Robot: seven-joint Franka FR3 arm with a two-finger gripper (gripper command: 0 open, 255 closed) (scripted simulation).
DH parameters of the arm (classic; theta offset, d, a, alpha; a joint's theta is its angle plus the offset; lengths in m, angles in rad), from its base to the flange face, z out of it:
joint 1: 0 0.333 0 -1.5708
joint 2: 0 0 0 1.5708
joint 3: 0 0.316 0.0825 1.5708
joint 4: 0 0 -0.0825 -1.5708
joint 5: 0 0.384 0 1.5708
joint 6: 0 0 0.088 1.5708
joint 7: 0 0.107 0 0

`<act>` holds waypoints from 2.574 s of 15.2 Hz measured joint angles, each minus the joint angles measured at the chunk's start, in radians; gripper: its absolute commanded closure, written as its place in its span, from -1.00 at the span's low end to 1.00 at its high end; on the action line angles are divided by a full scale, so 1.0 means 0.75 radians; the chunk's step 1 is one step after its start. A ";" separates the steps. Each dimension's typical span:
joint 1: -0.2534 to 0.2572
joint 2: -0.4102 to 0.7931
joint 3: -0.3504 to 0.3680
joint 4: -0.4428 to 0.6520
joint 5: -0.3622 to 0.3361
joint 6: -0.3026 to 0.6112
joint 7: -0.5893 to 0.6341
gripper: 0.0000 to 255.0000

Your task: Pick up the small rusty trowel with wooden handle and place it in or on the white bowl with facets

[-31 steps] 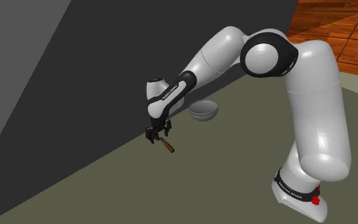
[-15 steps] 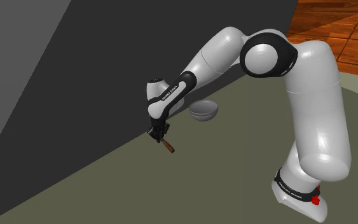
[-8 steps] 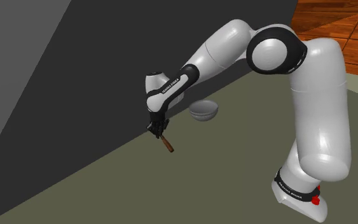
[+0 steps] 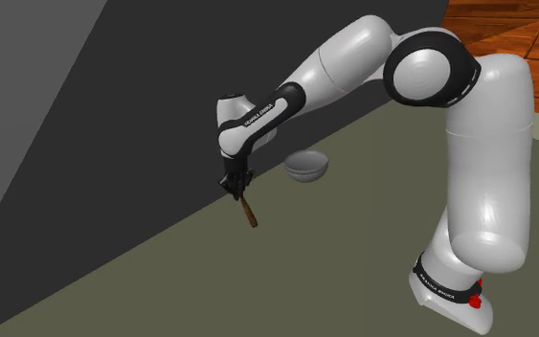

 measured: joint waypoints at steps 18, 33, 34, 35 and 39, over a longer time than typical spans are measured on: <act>-0.005 -0.150 0.004 0.123 0.006 -0.271 0.018 1.00; -0.249 -0.331 -0.160 -0.109 0.043 -0.260 -0.404 1.00; -0.271 -0.327 -0.176 -0.099 0.043 -0.269 -0.441 1.00; -0.286 -0.332 -0.188 -0.105 0.044 -0.270 -0.468 1.00; -0.355 -0.341 -0.244 -0.114 0.044 -0.280 -0.593 1.00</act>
